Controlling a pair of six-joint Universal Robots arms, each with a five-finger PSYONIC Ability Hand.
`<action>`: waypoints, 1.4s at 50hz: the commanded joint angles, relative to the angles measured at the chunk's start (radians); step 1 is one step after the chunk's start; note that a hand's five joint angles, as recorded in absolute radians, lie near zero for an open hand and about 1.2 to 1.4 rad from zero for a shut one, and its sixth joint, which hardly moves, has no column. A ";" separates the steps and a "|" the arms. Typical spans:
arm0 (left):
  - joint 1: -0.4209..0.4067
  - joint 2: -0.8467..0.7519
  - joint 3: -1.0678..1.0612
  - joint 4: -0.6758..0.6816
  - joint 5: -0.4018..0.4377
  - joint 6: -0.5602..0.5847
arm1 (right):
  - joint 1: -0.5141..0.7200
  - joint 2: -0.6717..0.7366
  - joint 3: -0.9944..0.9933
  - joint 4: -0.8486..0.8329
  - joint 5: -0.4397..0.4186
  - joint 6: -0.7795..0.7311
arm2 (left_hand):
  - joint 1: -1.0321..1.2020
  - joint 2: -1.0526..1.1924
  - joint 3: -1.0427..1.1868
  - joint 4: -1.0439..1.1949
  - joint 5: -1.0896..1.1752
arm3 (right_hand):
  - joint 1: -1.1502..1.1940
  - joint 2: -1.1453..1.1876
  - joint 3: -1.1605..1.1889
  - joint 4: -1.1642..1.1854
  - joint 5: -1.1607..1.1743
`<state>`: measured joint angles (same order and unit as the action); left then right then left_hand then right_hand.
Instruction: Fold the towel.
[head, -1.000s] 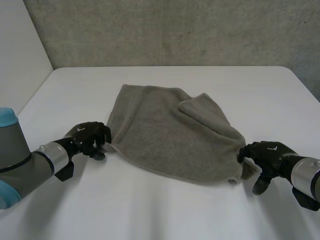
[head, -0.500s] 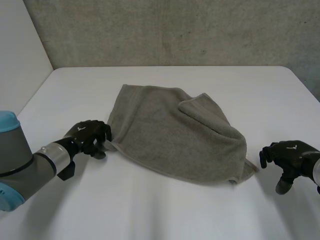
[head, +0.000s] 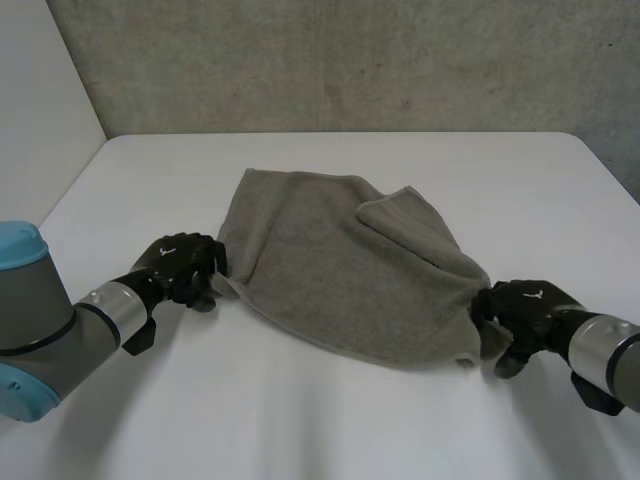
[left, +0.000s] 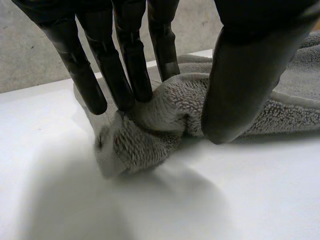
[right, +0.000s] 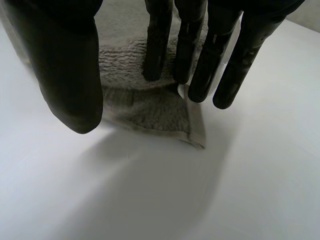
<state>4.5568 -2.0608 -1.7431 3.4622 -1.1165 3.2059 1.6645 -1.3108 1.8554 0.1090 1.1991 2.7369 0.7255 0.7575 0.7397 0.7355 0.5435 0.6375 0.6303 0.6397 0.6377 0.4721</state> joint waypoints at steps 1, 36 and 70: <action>0.004 0.013 -0.016 0.018 -0.002 0.000 | 0.046 0.042 -0.007 -0.072 0.000 0.043 | -0.092 -0.124 -0.106 -0.102 -0.085 | 0.029 0.036 0.027 0.029 0.020; -0.036 -0.042 0.031 0.070 -0.002 0.003 | 0.100 0.097 -0.001 -0.175 0.002 0.167 | -0.161 -0.193 -0.175 -0.171 -0.153 | 0.041 0.048 0.038 0.040 0.031; -0.055 -0.091 0.076 0.078 -0.048 0.003 | 0.176 0.177 -0.053 -0.252 0.007 0.305 | 0.554 0.522 0.540 0.544 0.561 | -0.106 -0.099 -0.108 -0.106 -0.115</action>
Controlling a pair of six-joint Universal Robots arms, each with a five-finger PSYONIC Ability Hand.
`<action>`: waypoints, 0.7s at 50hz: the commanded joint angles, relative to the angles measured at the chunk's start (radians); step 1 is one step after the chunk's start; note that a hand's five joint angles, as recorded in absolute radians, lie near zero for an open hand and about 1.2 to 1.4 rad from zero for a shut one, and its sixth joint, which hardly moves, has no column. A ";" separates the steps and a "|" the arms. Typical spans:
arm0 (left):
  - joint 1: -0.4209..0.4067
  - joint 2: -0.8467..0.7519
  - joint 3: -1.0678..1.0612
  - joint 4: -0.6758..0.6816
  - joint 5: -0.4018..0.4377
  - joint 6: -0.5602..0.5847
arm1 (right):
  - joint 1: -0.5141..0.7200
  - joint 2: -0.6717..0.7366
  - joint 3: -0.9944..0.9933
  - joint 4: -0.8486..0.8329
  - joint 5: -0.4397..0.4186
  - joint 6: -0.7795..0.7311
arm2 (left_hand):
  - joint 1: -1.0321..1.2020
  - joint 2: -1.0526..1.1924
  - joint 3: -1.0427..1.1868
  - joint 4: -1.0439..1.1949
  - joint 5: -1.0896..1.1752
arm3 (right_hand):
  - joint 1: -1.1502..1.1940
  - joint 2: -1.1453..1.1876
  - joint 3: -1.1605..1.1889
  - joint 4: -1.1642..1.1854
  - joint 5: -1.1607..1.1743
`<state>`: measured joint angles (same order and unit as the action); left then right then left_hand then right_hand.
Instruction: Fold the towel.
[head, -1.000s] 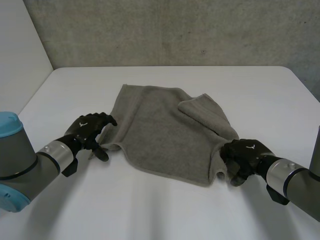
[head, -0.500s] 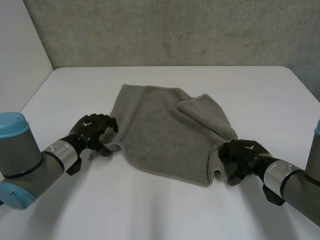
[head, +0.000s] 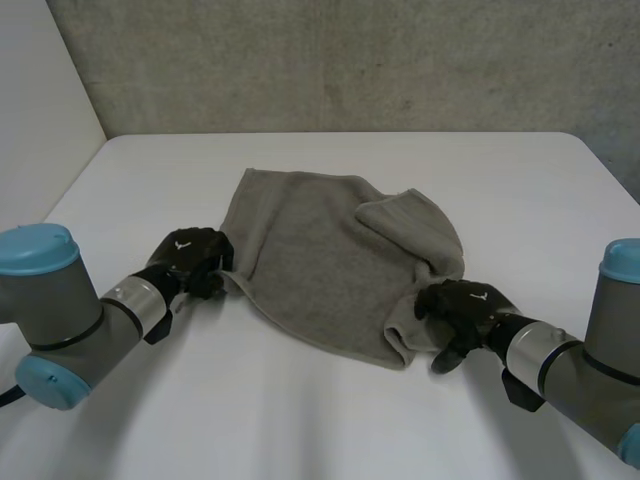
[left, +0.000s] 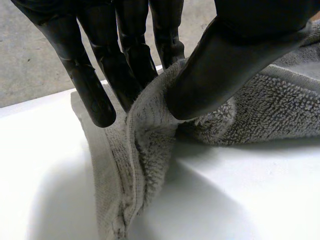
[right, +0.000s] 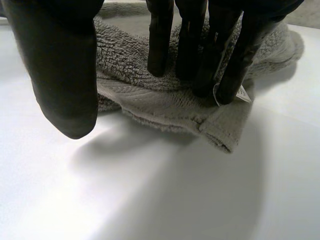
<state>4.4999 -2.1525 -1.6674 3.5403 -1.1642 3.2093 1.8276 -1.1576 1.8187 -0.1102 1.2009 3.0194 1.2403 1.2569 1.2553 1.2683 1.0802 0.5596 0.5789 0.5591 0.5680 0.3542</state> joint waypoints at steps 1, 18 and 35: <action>0.001 0.000 0.000 0.000 0.000 0.000 | 0.013 0.024 -0.016 -0.032 0.005 0.023 | 0.039 0.022 0.024 0.011 0.024 | -0.028 -0.048 -0.028 -0.037 0.003; 0.001 0.000 -0.003 0.000 0.000 -0.002 | 0.015 0.055 -0.019 -0.101 0.017 0.036 | 0.030 0.013 0.015 0.002 0.016 | 0.283 0.263 0.283 0.274 0.314; 0.004 0.009 -0.003 -0.001 0.000 -0.002 | 0.015 0.065 -0.016 -0.112 0.017 0.032 | 0.033 0.016 0.018 0.005 0.019 | 0.532 0.513 0.533 0.524 0.563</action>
<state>4.5021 -2.1471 -1.6687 3.5403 -1.1643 3.2075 1.8414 -1.0969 1.8025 -0.2230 1.2185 3.0540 1.2403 1.2569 1.2553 1.2681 1.0801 1.0128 1.0040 1.0006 1.0050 0.8289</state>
